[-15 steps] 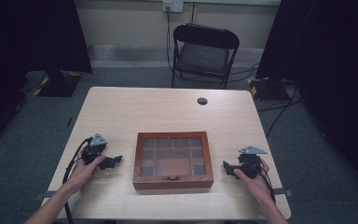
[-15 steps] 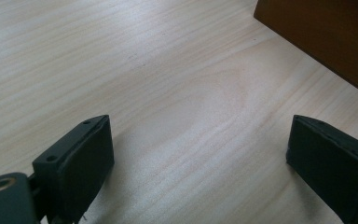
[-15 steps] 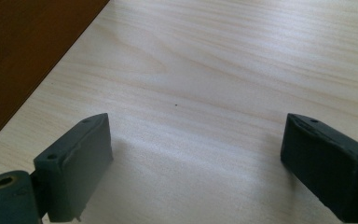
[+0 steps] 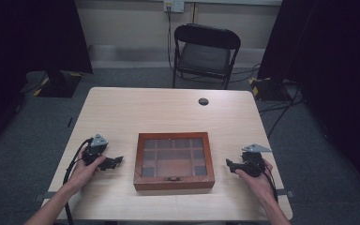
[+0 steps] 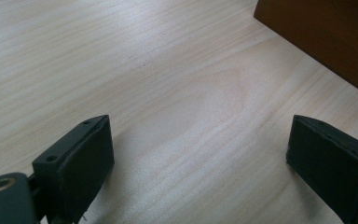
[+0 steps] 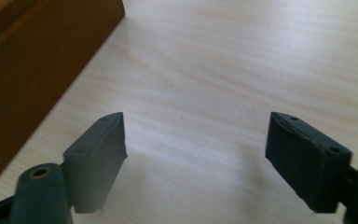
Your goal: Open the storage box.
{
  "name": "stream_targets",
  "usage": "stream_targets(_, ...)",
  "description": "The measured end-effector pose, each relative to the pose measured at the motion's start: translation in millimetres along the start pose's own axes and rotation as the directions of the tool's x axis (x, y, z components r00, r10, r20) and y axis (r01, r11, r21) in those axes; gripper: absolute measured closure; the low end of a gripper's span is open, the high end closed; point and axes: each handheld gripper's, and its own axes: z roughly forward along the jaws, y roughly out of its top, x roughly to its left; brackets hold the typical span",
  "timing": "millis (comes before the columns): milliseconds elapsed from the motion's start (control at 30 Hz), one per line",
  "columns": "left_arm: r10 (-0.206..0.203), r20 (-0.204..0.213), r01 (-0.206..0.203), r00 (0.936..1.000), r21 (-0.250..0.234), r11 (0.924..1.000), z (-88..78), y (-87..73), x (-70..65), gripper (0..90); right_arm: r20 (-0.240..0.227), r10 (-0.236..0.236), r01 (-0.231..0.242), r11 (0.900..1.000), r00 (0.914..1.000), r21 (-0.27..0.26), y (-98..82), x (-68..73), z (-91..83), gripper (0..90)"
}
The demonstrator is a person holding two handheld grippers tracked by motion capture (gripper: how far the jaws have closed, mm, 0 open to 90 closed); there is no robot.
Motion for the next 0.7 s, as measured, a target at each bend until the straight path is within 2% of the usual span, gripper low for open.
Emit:
stream_targets(67, 0.000, 0.001, 0.000, 1.0000, -0.001, 1.0000, 0.1, 0.0, 0.0, 6.7, 0.002, 0.000, 0.000, 1.000, 1.0000, -0.012, 1.5, 0.0, -1.8, 22.9)
stream_targets(133, 0.001, 0.001, -0.001, 1.0000, 0.001, 1.0000, 0.2, 0.2, 0.1, 6.4, -0.009, 0.012, -0.012, 0.998, 0.9999, -0.055, 7.4, 1.1, -10.9, 24.7)
stream_targets(233, 0.001, 0.001, -0.001, 1.0000, 0.001, 1.0000, 0.3, 0.2, 0.1, 6.3, -0.023, 0.012, -0.013, 0.997, 0.9997, -0.069, 9.3, 1.5, -14.4, 25.1)
stream_targets(333, 0.001, 0.001, -0.001, 1.0000, 0.001, 1.0000, 0.2, 0.2, 0.1, 6.3, -0.050, 0.014, -0.017, 0.998, 0.9987, -0.060, 12.0, 1.9, -16.5, 26.0)
stream_targets(367, 0.001, 0.001, -0.001, 1.0000, 0.001, 1.0000, 0.3, 0.2, 0.1, 6.3, -0.068, 0.013, -0.017, 0.998, 0.9976, -0.061, 13.6, 2.3, -17.8, 29.0)
stream_targets(567, -0.002, 0.001, 0.002, 1.0000, -0.001, 1.0000, 0.5, 0.3, -0.1, 6.2, -0.100, -0.023, 0.017, 0.998, 0.9947, -0.060, 21.0, 11.1, -24.1, 38.3)
stream_targets(700, -0.002, 0.002, 0.002, 1.0000, -0.001, 1.0000, 0.6, 0.3, -0.1, 6.1, -0.124, -0.018, 0.011, 0.999, 0.9921, -0.051, 25.8, 14.6, -28.2, 41.7)
